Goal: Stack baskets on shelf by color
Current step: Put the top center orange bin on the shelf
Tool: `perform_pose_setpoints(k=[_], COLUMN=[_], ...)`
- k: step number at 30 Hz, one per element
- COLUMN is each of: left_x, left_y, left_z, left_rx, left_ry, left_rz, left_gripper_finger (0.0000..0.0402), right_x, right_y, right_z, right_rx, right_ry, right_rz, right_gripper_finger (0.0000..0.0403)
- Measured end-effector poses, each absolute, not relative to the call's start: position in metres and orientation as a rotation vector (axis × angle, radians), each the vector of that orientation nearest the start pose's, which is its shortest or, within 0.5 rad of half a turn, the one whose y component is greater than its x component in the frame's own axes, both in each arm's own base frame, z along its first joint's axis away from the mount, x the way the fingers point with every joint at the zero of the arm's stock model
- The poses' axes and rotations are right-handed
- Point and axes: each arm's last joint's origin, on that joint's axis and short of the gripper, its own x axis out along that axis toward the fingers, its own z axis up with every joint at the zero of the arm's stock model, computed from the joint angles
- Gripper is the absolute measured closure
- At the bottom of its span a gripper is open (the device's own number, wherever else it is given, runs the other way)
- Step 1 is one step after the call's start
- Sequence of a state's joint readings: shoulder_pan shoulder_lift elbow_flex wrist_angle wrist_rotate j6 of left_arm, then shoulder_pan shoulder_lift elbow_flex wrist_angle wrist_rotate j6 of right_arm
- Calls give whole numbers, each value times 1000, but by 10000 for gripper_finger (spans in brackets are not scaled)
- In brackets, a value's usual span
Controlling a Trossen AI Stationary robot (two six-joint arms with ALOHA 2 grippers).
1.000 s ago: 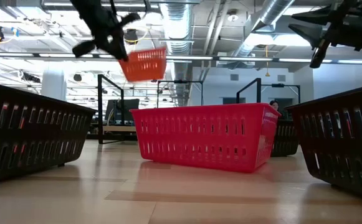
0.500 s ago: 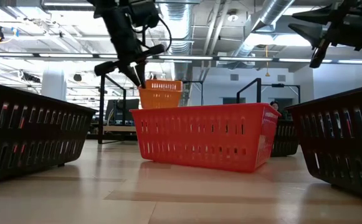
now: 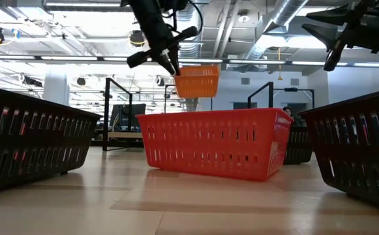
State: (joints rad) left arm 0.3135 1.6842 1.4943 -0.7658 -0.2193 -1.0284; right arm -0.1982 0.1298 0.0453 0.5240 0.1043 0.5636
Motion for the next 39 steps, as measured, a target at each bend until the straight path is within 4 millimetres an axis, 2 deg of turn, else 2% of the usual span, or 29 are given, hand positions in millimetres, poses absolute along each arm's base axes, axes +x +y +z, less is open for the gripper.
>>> perform_pose_setpoints(k=[6, 12, 22, 39], left_x=[342, 347, 330, 316], left_y=[129, 149, 185, 200], left_z=[261, 235, 236, 235], left_rx=[-1027, -1083, -1169, -1188], left_ry=[807, 870, 811, 858], left_rz=[1035, 1059, 1123, 1145], left_gripper_finger=[401, 401, 401, 401], right_x=[92, 93, 93, 92], right_y=[-21, -21, -20, -20], right_z=[218, 218, 218, 219], right_rx=[532, 535, 532, 529], right_ry=[-510, -503, -495, -503], right_rz=[-159, -129, -104, -101], right_gripper_finger=[280, 280, 280, 280])
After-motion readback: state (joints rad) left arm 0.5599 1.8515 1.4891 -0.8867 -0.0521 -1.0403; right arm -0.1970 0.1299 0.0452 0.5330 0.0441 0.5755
